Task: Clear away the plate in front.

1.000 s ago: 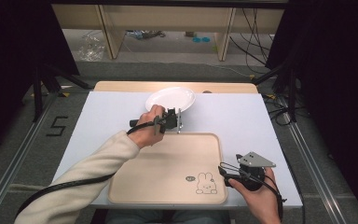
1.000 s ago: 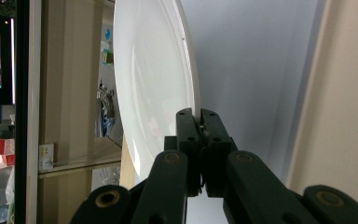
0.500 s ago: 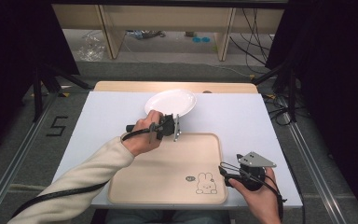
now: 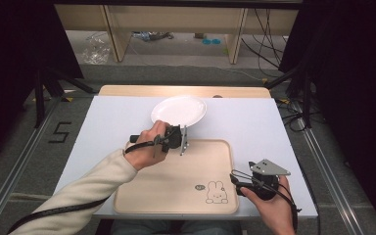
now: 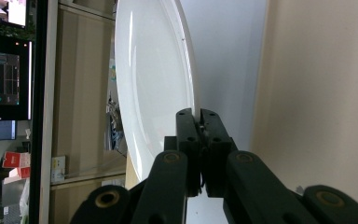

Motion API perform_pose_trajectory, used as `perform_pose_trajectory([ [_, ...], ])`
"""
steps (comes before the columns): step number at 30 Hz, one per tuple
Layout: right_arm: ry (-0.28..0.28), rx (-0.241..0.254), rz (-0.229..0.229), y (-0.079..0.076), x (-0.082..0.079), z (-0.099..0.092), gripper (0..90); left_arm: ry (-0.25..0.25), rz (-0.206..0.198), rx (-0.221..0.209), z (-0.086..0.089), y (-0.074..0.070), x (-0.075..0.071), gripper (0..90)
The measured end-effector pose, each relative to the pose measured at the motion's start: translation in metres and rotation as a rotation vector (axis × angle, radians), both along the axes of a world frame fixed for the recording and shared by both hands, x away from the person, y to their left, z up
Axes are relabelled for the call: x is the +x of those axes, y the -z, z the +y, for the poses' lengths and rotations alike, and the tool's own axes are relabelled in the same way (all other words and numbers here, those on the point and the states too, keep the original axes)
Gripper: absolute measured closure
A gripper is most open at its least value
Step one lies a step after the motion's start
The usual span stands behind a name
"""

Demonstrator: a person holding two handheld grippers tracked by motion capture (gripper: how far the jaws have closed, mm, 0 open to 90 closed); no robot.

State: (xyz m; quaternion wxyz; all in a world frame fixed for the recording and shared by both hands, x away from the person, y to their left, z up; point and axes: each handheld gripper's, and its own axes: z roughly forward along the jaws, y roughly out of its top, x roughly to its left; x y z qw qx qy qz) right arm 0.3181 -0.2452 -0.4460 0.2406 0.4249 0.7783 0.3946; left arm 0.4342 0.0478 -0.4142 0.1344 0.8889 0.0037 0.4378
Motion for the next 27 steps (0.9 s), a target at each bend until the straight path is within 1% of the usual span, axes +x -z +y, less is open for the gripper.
perform_pose_trajectory([
  [1, -0.001, -0.007, -0.015, 0.0, 0.0, 0.0, 21.9, 0.003, -0.001, -0.001, 0.001, 0.0, -0.002, 88.2],
  [7, 0.002, -0.005, -0.011, 0.0, 0.0, 0.0, 21.9, 0.005, -0.017, -0.005, 0.003, -0.002, -0.009, 88.2],
  [9, 0.002, -0.006, -0.014, 0.0, 0.0, -0.001, 21.9, 0.011, -0.032, -0.001, 0.004, -0.003, -0.012, 88.3],
  [10, 0.001, -0.01, -0.019, 0.0, 0.001, -0.001, 21.9, 0.01, -0.022, -0.004, 0.005, -0.003, -0.013, 88.2],
  [11, 0.001, -0.01, -0.019, 0.0, 0.001, -0.001, 21.9, 0.014, -0.028, -0.001, 0.005, -0.004, -0.014, 88.2],
  [12, 0.001, -0.009, -0.019, 0.0, 0.001, -0.001, 21.9, 0.012, -0.022, -0.005, 0.005, -0.004, -0.015, 88.2],
  [15, 0.005, -0.017, -0.011, -0.001, 0.0, -0.001, 21.9, 0.016, -0.024, -0.007, 0.006, -0.004, -0.017, 88.3],
  [16, 0.002, -0.011, -0.02, -0.001, 0.0, -0.001, 21.9, 0.018, -0.021, -0.009, 0.006, -0.005, -0.019, 88.2],
  [19, 0.002, -0.009, -0.005, -0.001, 0.0, -0.001, 21.9, 0.022, -0.021, -0.013, 0.006, -0.005, -0.022, 88.2],
  [21, 0.005, -0.016, -0.014, -0.001, 0.0, -0.001, 21.9, 0.021, -0.023, -0.012, 0.007, -0.005, -0.024, 88.2],
  [22, 0.003, -0.002, -0.007, -0.001, 0.0, 0.0, 21.9, 0.026, -0.026, -0.012, 0.007, -0.005, -0.027, 88.2],
  [23, 0.002, -0.005, -0.012, -0.001, 0.0, -0.001, 21.9, 0.027, -0.022, -0.016, 0.008, -0.005, -0.028, 88.2],
  [25, 0.002, -0.01, -0.005, -0.001, 0.0, -0.001, 21.9, 0.029, -0.027, -0.015, 0.008, -0.005, -0.029, 88.2],
  [26, 0.002, -0.009, -0.005, -0.001, 0.0, -0.001, 21.9, 0.033, -0.032, -0.007, 0.008, -0.006, -0.03, 88.2],
  [27, 0.002, -0.009, -0.007, -0.001, 0.0, -0.001, 21.9, 0.026, -0.026, -0.014, 0.009, -0.005, -0.032, 88.2],
])
